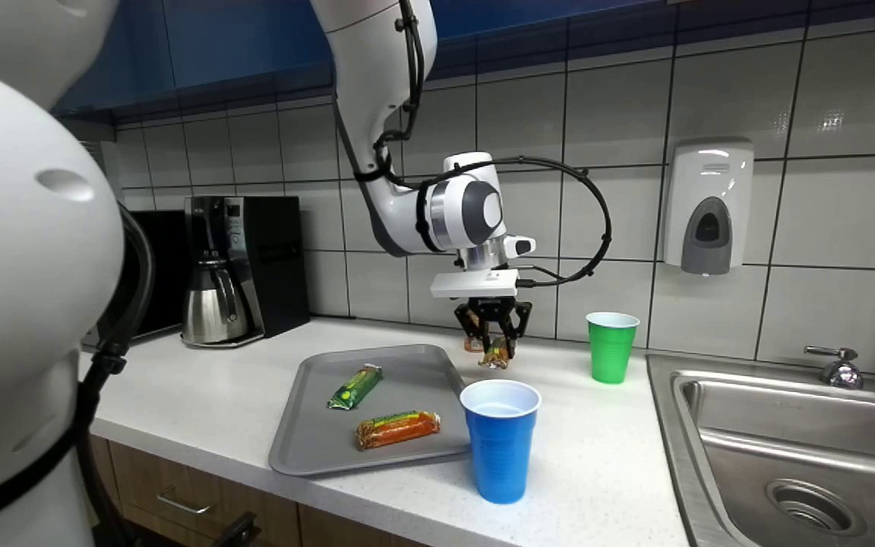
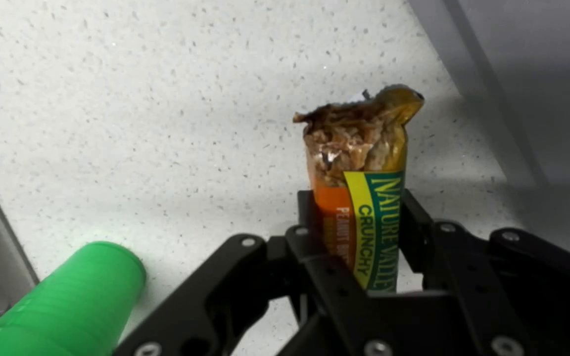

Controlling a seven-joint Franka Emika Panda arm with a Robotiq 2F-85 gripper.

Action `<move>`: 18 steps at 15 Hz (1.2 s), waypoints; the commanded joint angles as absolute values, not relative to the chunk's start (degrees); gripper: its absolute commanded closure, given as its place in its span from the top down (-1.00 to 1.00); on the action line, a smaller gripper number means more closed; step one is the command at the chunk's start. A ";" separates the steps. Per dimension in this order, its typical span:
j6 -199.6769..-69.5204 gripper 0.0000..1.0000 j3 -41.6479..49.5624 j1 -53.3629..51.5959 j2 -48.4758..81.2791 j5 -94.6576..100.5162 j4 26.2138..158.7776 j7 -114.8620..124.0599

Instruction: Remove the packets from the grey tray.

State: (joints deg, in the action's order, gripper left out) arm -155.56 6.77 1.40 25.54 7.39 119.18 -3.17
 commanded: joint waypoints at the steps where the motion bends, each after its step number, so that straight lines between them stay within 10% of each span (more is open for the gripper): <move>1: -153.96 -0.67 6.33 1.70 29.82 7.13 113.35 -1.67; 15: -151.46 -0.67 5.97 1.80 42.33 6.04 98.44 -0.92; 16: -151.29 0.33 6.01 1.77 42.55 6.02 97.91 -0.90; 18: -151.31 0.46 5.99 1.86 42.68 5.97 97.56 -0.91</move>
State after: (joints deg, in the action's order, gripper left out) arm -153.65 6.59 1.35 41.38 6.62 100.58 -1.72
